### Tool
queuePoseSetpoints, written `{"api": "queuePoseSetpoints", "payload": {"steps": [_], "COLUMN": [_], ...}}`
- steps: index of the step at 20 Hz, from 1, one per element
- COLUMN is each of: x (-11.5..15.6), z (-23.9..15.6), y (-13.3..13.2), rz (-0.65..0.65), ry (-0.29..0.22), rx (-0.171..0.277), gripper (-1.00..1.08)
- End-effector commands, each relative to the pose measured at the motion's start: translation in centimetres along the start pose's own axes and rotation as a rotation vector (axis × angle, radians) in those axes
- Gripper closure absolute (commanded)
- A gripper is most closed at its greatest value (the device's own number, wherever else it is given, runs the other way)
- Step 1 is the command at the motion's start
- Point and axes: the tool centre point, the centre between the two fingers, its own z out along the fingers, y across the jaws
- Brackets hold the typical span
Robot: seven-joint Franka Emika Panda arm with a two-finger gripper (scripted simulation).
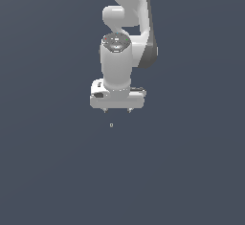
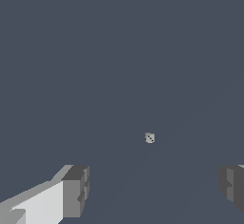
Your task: Pick up the object and move it to a goal position.
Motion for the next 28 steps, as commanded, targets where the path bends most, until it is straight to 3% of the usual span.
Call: {"api": "queuePoseSetpoints", "payload": {"steps": [1,10,16,28], "x": [0.0,0.4,0.3,-1.2], "z": [0.0,-1.0,-0.2,8.8], "y": [0.0,-1.5,-1.2,2.2], "rz": [0.000,-0.071,-0.062,0.013], "ry": [0.000,0.019,0.016,-0.010], "rx": [0.000,-0.005,-0.003,0.019], "gripper": [-0.92,-0.92,-0.92,-0.92]}}
